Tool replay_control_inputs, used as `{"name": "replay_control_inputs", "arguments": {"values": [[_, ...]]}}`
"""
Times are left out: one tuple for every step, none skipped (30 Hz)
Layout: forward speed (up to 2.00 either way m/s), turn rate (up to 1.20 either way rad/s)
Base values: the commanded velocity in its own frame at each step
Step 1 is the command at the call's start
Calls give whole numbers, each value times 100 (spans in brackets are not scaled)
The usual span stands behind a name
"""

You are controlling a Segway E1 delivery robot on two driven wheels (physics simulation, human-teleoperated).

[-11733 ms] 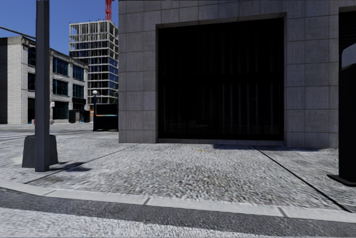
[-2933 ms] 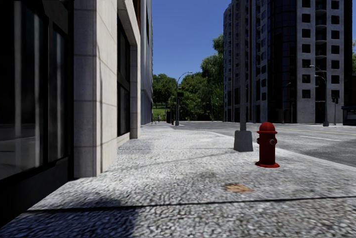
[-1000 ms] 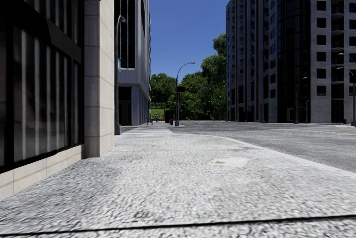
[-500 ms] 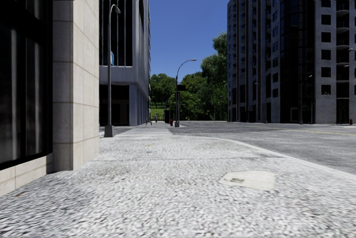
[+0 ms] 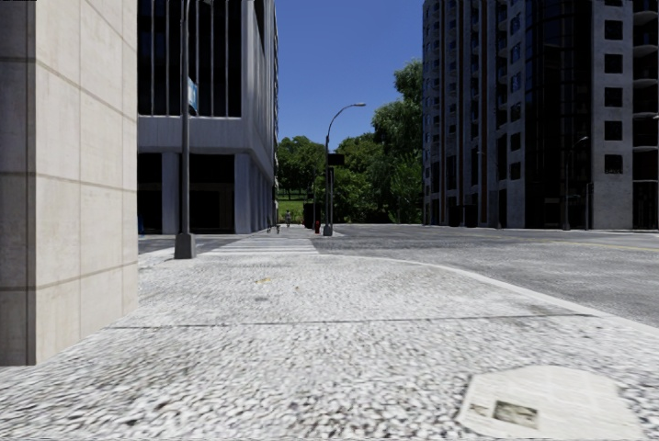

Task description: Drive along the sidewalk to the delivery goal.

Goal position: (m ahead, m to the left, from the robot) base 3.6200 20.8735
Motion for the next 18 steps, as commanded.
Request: {"name": "replay_control_inputs", "arguments": {"values": [[200,0],[200,0],[200,0],[200,0],[200,0],[200,0],[200,0],[200,0],[200,0],[200,0],[200,0],[200,0],[200,0],[200,0],[200,0],[200,0],[200,0],[200,0]]}}
